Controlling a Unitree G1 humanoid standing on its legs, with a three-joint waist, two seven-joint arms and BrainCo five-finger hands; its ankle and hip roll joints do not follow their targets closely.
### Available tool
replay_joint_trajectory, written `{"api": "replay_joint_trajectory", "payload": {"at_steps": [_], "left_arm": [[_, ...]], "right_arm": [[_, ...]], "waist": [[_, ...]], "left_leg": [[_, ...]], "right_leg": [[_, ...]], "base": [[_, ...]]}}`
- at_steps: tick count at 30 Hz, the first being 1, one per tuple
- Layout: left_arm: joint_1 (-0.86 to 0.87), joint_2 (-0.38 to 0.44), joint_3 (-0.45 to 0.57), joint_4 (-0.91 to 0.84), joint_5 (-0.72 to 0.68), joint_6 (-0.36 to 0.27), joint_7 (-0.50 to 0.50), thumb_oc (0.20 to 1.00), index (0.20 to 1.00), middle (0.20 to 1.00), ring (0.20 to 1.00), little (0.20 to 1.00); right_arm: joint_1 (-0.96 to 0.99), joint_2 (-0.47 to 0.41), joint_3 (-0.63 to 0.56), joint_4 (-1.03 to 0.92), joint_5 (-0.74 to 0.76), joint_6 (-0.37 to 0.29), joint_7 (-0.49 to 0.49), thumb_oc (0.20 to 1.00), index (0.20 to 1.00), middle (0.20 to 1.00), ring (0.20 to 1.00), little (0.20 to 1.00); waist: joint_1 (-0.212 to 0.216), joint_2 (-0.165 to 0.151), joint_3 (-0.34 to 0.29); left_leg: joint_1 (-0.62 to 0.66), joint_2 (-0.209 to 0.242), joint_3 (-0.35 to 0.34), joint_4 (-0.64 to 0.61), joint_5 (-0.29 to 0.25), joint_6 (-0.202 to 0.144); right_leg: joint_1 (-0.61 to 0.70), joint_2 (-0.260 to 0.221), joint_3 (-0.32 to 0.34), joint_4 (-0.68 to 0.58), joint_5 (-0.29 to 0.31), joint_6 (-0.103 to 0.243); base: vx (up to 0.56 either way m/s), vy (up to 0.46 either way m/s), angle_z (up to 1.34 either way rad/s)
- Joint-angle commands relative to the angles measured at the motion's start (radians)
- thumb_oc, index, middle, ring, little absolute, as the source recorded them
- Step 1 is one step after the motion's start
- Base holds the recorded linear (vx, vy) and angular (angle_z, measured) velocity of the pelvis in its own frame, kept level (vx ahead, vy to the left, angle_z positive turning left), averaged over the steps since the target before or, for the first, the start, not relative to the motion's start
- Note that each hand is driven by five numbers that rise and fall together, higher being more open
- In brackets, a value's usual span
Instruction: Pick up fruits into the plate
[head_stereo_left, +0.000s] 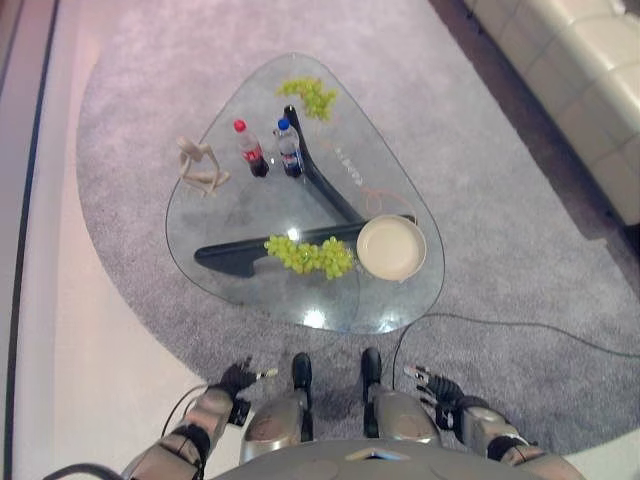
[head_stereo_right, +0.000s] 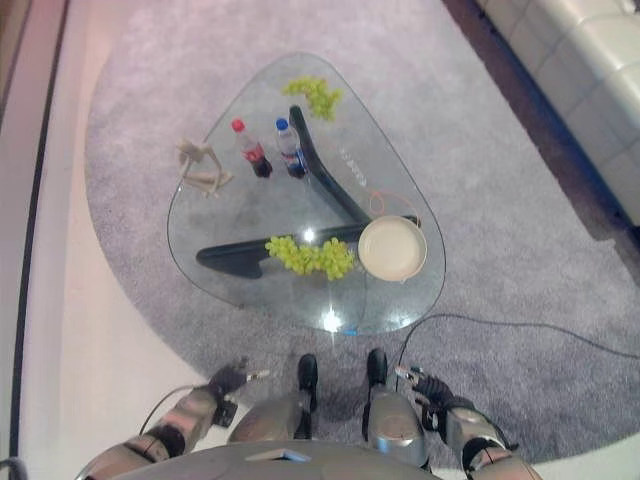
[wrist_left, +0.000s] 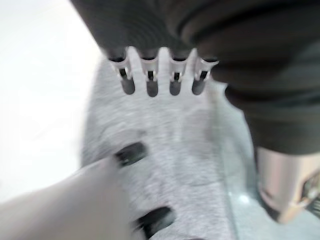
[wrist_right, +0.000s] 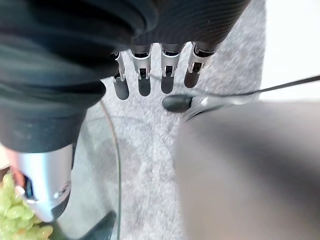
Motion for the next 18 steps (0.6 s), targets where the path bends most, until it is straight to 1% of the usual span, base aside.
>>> {"api": "replay_joint_trajectory", "payload": {"at_steps": [1, 2, 3, 4, 5, 7, 8, 9, 10, 12, 14, 15, 18], "left_arm": [[-0.084, 0.027, -0.041, -0.028, 0.084, -0.007, 0.078, 1.0, 1.0, 1.0, 1.0, 1.0], [-0.139, 0.062, -0.07, -0.093, 0.116, 0.016, 0.124, 1.0, 1.0, 1.0, 1.0, 1.0], [-0.139, 0.062, -0.07, -0.093, 0.116, 0.016, 0.124, 1.0, 1.0, 1.0, 1.0, 1.0], [-0.162, 0.081, -0.083, -0.113, 0.131, 0.022, 0.136, 1.0, 1.0, 1.0, 1.0, 1.0], [-0.219, 0.139, -0.106, -0.176, 0.168, 0.045, 0.172, 1.0, 1.0, 1.0, 1.0, 1.0], [-0.271, 0.198, -0.119, -0.232, 0.175, 0.073, 0.191, 1.0, 1.0, 1.0, 1.0, 1.0], [-0.277, 0.204, -0.12, -0.237, 0.177, 0.076, 0.191, 1.0, 1.0, 1.0, 1.0, 1.0], [-0.356, 0.281, -0.132, -0.316, 0.189, 0.132, 0.202, 1.0, 1.0, 1.0, 1.0, 1.0], [-0.381, 0.306, -0.137, -0.339, 0.204, 0.146, 0.207, 1.0, 1.0, 1.0, 1.0, 1.0], [-0.465, 0.37, -0.142, -0.402, 0.26, 0.196, 0.201, 1.0, 1.0, 1.0, 1.0, 1.0], [-0.536, 0.408, -0.156, -0.423, 0.326, 0.236, 0.188, 1.0, 1.0, 1.0, 1.0, 1.0], [-0.556, 0.413, -0.163, -0.429, 0.34, 0.25, 0.192, 1.0, 1.0, 1.0, 1.0, 1.0], [-0.64, 0.422, -0.191, -0.424, 0.458, 0.32, 0.211, 1.0, 1.0, 1.0, 1.0, 1.0]], "right_arm": [[-0.043, -0.023, 0.045, -0.047, 0.059, -0.017, 0.01, 1.0, 1.0, 1.0, 1.0, 1.0], [-0.071, -0.045, 0.057, -0.08, 0.073, -0.014, 0.009, 1.0, 1.0, 1.0, 1.0, 1.0], [-0.071, -0.045, 0.057, -0.08, 0.073, -0.014, 0.009, 1.0, 1.0, 1.0, 1.0, 1.0], [-0.079, -0.053, 0.061, -0.09, 0.079, -0.017, 0.012, 1.0, 1.0, 1.0, 1.0, 1.0], [-0.096, -0.076, 0.072, -0.122, 0.091, -0.018, 0.014, 1.0, 1.0, 1.0, 1.0, 1.0], [-0.111, -0.094, 0.081, -0.151, 0.104, -0.014, 0.011, 1.0, 1.0, 1.0, 1.0, 1.0], [-0.113, -0.095, 0.082, -0.153, 0.105, -0.014, 0.011, 1.0, 1.0, 1.0, 1.0, 1.0], [-0.127, -0.11, 0.088, -0.176, 0.12, -0.019, 0.012, 1.0, 1.0, 1.0, 1.0, 1.0], [-0.128, -0.114, 0.09, -0.185, 0.132, -0.021, 0.012, 1.0, 1.0, 1.0, 1.0, 1.0], [-0.131, -0.113, 0.093, -0.21, 0.165, -0.033, 0.008, 1.0, 1.0, 1.0, 1.0, 1.0], [-0.129, -0.106, 0.098, -0.223, 0.2, -0.049, 0.014, 1.0, 1.0, 1.0, 1.0, 1.0], [-0.129, -0.101, 0.099, -0.224, 0.209, -0.056, 0.015, 1.0, 1.0, 1.0, 1.0, 1.0], [-0.132, -0.079, 0.105, -0.23, 0.238, -0.079, 0.019, 1.0, 1.0, 1.0, 1.0, 1.0]], "waist": [[-0.016, -0.011, 0.046], [-0.024, 0.0, 0.08], [-0.024, 0.0, 0.08], [-0.027, 0.004, 0.094], [-0.039, 0.012, 0.128], [-0.048, 0.018, 0.154], [-0.048, 0.019, 0.156], [-0.059, 0.022, 0.18], [-0.061, 0.022, 0.18], [-0.063, 0.016, 0.18], [-0.064, 0.005, 0.18], [-0.065, 0.001, 0.18], [-0.07, -0.013, 0.18]], "left_leg": [[-0.013, -0.024, 0.032, 0.081, -0.1, 0.043], [-0.049, -0.027, 0.031, 0.097, -0.093, 0.038], [-0.049, -0.027, 0.031, 0.097, -0.093, 0.038], [-0.065, -0.028, 0.032, 0.107, -0.091, 0.036], [-0.108, -0.033, 0.036, 0.136, -0.087, 0.031], [-0.144, -0.037, 0.042, 0.157, -0.083, 0.03], [-0.149, -0.038, 0.043, 0.16, -0.083, 0.03], [-0.208, -0.043, 0.048, 0.193, -0.079, 0.029], [-0.232, -0.045, 0.048, 0.204, -0.078, 0.03], [-0.317, -0.048, 0.048, 0.246, -0.079, 0.035], [-0.382, -0.05, 0.045, 0.279, -0.081, 0.039], [-0.402, -0.05, 0.044, 0.289, -0.082, 0.04], [-0.488, -0.048, 0.041, 0.332, -0.087, 0.044]], "right_leg": [[-0.069, -0.018, 0.071, 0.121, -0.028, 0.025], [-0.103, -0.017, 0.075, 0.133, -0.027, 0.021], [-0.103, -0.017, 0.075, 0.133, -0.027, 0.021], [-0.119, -0.018, 0.076, 0.14, -0.025, 0.02], [-0.165, -0.021, 0.081, 0.163, -0.022, 0.018], [-0.206, -0.02, 0.086, 0.186, -0.022, 0.016], [-0.211, -0.02, 0.087, 0.188, -0.023, 0.015], [-0.272, -0.018, 0.093, 0.219, -0.022, 0.013], [-0.297, -0.016, 0.094, 0.231, -0.022, 0.012], [-0.387, -0.017, 0.096, 0.281, -0.026, 0.013], [-0.455, -0.012, 0.096, 0.326, -0.03, 0.012], [-0.475, -0.011, 0.096, 0.338, -0.032, 0.012], [-0.558, -0.004, 0.095, 0.382, -0.036, 0.009]], "base": [[-0.06, 0.05, -0.13], [-0.06, 0.047, -0.12], [-0.06, 0.045, -0.15], [-0.06, 0.043, -0.19], [-0.07, 0.054, -0.26], [-0.06, 0.04, -0.26], [-0.07, 0.011, -0.18], [-0.04, -0.014, -0.14], [-0.05, -0.037, -0.15], [-0.04, -0.087, -0.2], [-0.04, -0.108, -0.12], [-0.02, -0.121, -0.04], [-0.01, -0.11, 0.03]]}}
